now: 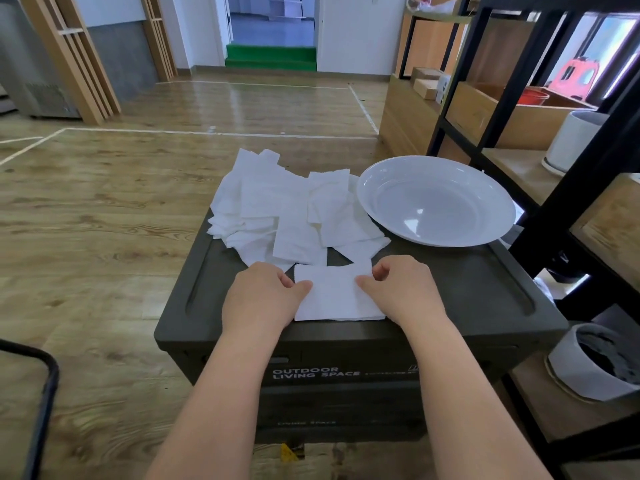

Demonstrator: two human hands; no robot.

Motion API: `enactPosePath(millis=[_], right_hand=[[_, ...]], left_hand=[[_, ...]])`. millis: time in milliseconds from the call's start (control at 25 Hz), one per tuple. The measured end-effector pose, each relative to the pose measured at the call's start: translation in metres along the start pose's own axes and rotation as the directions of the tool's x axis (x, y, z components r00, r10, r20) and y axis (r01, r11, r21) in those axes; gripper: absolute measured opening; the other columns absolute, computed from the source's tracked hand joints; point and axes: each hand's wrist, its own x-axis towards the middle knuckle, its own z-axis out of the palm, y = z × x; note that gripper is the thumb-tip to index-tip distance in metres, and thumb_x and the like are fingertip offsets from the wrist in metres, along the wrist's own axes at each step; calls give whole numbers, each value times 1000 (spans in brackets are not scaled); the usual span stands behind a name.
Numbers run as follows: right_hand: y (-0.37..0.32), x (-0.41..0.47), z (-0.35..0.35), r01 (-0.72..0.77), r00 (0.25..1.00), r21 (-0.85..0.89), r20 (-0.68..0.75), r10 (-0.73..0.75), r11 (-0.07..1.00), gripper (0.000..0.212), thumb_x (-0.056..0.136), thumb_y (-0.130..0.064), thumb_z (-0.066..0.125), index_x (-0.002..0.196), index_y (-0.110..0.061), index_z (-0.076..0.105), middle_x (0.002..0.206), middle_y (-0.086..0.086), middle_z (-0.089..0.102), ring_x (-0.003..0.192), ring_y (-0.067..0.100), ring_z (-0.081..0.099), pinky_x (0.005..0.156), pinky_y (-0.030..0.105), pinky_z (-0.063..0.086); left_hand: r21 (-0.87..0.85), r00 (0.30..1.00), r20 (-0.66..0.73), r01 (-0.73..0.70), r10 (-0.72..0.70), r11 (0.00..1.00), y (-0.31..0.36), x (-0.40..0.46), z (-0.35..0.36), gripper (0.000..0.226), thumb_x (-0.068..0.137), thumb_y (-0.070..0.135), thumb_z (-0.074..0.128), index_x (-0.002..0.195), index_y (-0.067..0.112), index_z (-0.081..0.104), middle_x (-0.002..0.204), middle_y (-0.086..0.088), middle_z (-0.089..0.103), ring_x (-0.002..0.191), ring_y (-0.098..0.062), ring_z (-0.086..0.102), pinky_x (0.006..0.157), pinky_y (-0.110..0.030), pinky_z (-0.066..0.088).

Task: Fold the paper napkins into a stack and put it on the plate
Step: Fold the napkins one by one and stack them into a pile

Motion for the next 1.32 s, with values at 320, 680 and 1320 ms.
enactPosePath(millis=[320,680,1320], right_hand=[[-5,-1,3,33,997,151,-69,-23,988,20,79,-26,68,80,-23,48,75,-6,52,64,6,49,50,21,35],[-11,-5,1,72,994,180,-89,-57,981,22,82,-27,66,68,-26,49,72,-8,54,64,5,50,51,15,31],[-23,-13,-22,-197,945,798,309,-106,569,27,87,-41,62,93,-18,74,99,-2,74,98,20,68,95,46,49]], left_hand=[[-66,963,-268,-20,1,998,2,7,1,29,83,46,63,90,19,56,79,9,56,65,-8,45,46,-20,24],[-34,895,-420,-183,152,982,11,23,-5,19,91,31,54,82,18,64,72,6,61,62,-10,52,48,-14,25],[-813,993,-2,-72,120,578,12,1,-22,18,93,28,56,85,27,72,88,16,74,86,-6,69,70,-22,48]])
